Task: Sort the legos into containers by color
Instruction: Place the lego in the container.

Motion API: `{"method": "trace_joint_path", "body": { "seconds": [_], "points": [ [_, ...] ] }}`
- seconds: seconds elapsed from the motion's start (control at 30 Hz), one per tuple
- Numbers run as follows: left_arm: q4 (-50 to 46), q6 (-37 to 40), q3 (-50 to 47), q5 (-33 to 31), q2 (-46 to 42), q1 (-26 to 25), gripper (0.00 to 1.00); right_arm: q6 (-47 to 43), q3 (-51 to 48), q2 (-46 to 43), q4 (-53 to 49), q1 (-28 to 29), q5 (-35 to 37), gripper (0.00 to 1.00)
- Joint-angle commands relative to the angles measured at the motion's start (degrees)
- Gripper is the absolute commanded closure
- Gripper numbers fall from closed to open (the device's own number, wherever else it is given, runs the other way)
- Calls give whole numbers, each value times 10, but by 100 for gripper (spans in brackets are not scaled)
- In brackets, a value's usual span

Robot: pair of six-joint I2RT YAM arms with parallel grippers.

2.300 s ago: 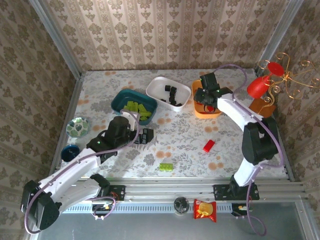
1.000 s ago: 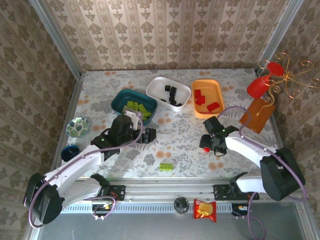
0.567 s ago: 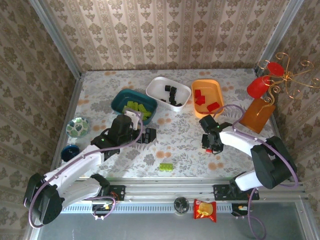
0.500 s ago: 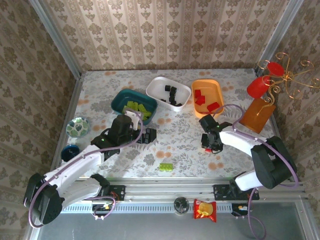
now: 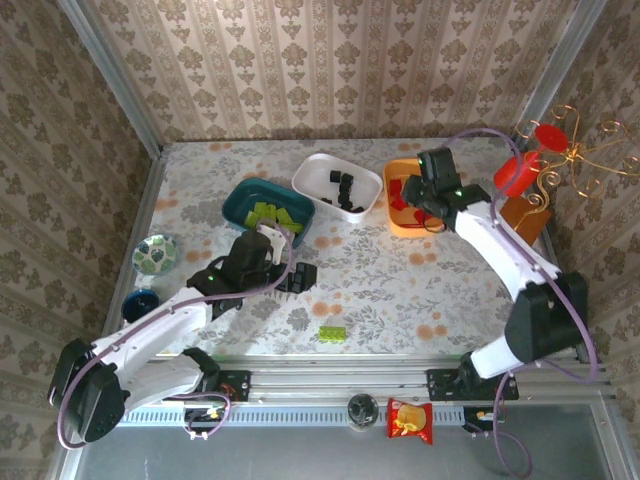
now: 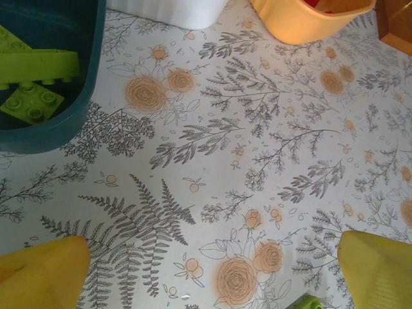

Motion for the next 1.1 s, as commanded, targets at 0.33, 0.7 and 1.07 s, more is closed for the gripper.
{"method": "trace_joint_path", "body": {
  "seconds": [0.33,0.7,1.07],
  "points": [
    [-64,21,30,13,0,-21,0,31,94,157,-5,-29,46,27],
    [-138,31,79,34,38,-62,0,45,-76,-53,46,-6,-45,17],
    [-201,33,129,40,204,-213,0,24,-217,-173,41,10,-52,16]
  ]
}}
